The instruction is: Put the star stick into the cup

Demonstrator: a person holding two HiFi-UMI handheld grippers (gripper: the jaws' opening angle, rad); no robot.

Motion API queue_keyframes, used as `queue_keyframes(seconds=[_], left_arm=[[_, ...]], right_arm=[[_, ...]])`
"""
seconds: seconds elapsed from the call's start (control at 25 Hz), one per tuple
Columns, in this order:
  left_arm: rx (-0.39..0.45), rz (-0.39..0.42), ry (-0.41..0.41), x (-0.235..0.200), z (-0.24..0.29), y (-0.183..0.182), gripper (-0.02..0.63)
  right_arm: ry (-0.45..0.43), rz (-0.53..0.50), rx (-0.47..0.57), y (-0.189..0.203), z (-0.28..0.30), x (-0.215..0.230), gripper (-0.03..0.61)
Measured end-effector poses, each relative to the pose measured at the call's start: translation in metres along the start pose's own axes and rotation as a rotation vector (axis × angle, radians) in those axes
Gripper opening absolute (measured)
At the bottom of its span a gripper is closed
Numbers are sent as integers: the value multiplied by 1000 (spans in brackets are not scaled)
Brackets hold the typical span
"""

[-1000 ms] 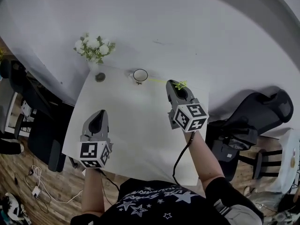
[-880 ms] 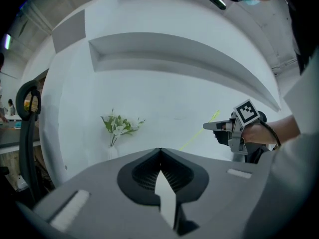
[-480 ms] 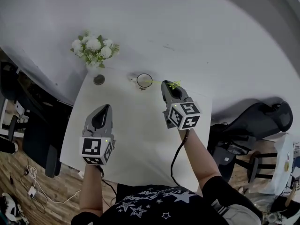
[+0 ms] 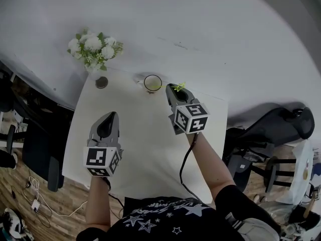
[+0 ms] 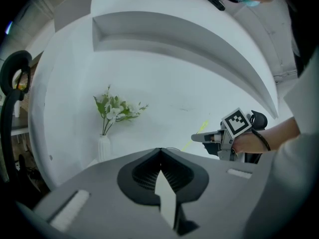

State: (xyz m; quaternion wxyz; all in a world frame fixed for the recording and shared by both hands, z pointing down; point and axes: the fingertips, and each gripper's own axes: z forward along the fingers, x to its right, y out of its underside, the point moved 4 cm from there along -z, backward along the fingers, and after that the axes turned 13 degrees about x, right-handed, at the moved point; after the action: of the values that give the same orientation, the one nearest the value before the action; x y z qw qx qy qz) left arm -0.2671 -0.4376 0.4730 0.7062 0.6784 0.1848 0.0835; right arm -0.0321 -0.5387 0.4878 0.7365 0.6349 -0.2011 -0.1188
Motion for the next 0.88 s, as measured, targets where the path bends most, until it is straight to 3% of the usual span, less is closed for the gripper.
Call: queue_keyframes(seconds=[0.44,0.6,0.88], left_arm=[[-33,-14,18,7,1,12,3],[-35,-17,21,9,-3,12,3],[-27,-19,11,12,-11,8,3]], right_arm=[[-11,66,-46,22,14,0,35],[-7,47,-50,21,15,-2,37],[-24,104,-110,33,9,-8,183]])
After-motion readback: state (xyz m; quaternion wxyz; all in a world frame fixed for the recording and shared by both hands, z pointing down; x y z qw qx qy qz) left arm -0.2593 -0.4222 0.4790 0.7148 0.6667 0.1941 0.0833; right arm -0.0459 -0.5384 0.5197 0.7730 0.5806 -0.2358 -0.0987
